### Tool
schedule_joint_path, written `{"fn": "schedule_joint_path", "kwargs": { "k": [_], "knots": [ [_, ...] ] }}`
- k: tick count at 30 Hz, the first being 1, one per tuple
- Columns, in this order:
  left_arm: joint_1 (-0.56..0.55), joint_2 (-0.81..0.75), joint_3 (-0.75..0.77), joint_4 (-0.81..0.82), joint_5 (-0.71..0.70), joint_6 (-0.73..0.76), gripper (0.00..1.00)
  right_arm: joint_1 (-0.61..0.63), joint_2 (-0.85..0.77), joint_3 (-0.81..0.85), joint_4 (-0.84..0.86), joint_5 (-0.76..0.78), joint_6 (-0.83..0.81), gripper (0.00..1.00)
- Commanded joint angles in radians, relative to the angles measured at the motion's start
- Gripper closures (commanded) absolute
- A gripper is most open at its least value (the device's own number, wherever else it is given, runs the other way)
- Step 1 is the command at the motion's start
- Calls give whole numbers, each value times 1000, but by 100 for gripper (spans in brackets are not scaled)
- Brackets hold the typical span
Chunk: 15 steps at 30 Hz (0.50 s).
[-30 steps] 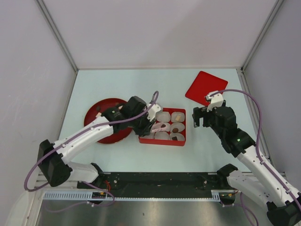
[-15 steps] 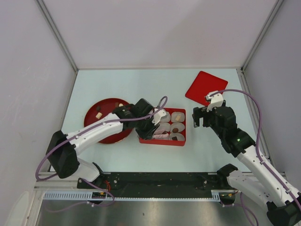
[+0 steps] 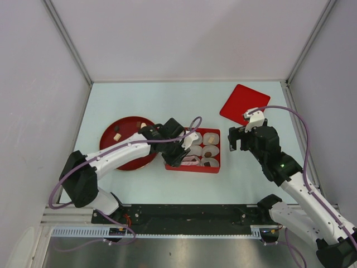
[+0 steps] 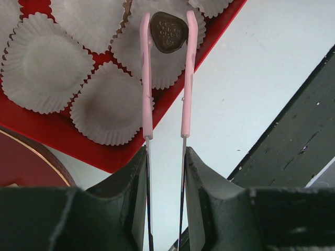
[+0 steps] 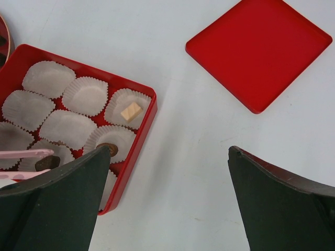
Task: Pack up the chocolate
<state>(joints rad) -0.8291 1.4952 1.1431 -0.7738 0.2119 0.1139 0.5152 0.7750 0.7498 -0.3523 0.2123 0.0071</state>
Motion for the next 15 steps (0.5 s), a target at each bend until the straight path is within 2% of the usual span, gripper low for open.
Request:
{"fn": "schedule_joint_path", "kwargs": {
  "k": [1, 5, 7, 15],
  "knots": [
    [-5, 5, 33, 5, -20, 20, 70, 6, 1, 2, 32, 1, -4, 0],
    [-7, 2, 35, 11, -26, 20, 66, 5, 1, 2, 30, 1, -6, 1],
    [-7, 2, 35, 13, -26, 18, 60, 5, -2, 2, 30, -1, -6, 1],
    [-7, -13, 32, 18, -17, 12, 60, 6, -3, 2, 30, -2, -4, 1]
  ]
}}
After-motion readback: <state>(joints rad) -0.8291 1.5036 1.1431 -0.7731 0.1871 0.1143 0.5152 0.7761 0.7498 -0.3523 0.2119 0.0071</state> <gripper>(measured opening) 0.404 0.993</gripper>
